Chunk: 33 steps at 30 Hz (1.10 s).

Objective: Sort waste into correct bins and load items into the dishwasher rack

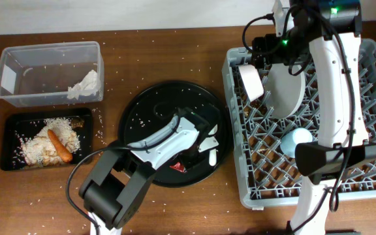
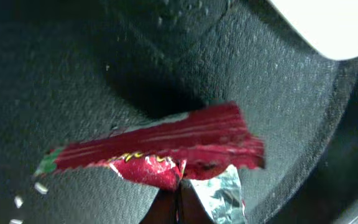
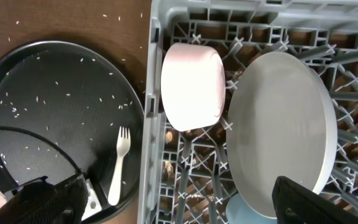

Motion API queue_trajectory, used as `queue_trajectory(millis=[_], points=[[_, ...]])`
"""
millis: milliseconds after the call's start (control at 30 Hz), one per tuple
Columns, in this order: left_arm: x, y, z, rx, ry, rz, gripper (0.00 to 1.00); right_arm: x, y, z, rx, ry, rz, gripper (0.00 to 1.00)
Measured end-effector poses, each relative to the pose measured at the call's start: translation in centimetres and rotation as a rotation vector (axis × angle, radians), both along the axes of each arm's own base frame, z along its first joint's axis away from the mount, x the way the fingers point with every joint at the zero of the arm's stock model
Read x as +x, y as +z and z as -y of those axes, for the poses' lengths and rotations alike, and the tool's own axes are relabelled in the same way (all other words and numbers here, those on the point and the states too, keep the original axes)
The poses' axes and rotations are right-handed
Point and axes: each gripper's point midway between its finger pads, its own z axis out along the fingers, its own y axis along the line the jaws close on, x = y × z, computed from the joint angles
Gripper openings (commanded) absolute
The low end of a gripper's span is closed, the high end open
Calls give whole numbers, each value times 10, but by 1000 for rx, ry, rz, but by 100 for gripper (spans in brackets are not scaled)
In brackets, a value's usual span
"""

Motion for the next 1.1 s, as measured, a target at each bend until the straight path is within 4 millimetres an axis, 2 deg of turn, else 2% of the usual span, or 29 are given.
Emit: queue_trajectory(millis=[100,167,200,233,267,300,367,400,467,500,533,567,600,633,700,767,833,900,933,967,1033,1067,1100], points=[[32,38,3,-34,83,55,1,0,0,0,0,0,2,94],[75,75,-10,-91,218,132,0,0,0,0,0,0,-1,94],[112,102,-28,-145,326,217,0,0,0,0,0,1,-1,94],[138,117,-47,-179,405,280,1,0,-1,0,0,0,-2,94],[171,132,-72,-225,505,370,0,0,-1,0,0,0,-2,94],[203,144,-107,-264,619,464,1,0,-1,0,0,0,-2,94],[251,164,-173,-321,782,640,0,0,-1,0,0,1,-2,94],[266,174,-211,-327,864,714,1,0,-1,0,0,0,-2,94],[280,177,-263,-324,964,794,3,0,-1,0,0,0,-3,94],[283,171,-275,-316,990,796,12,0,-1,0,0,0,-1,94],[286,159,-287,-305,1015,789,47,0,-1,0,0,0,-2,94],[286,143,-295,-289,1040,763,65,0,-1,0,0,0,-3,94],[286,125,-304,-268,1057,733,99,0,-1,0,0,0,-3,94],[284,106,-311,-246,1079,695,99,0,-1,0,0,0,-3,94],[283,102,-315,-241,1088,690,99,0,-1,0,0,0,-3,94],[283,107,-316,-243,1092,692,99,0,-1,0,0,0,-3,94],[274,119,-313,-223,1093,647,99,0,-1,0,0,1,-2,94],[268,139,-304,-222,1082,631,99,0,-1,-2,6,4,-3,92],[255,141,-293,-215,1071,570,99,0,-1,-3,8,5,-3,92],[230,143,-264,-220,1035,456,99,-1,-1,-6,10,13,-2,92],[213,145,-223,-239,975,367,99,-2,-1,-15,11,34,-4,92],[197,142,-198,-234,934,293,99,-4,-1,-25,11,57,-3,92],[191,141,-172,-246,884,262,99,-6,0,-34,10,79,-2,92]])
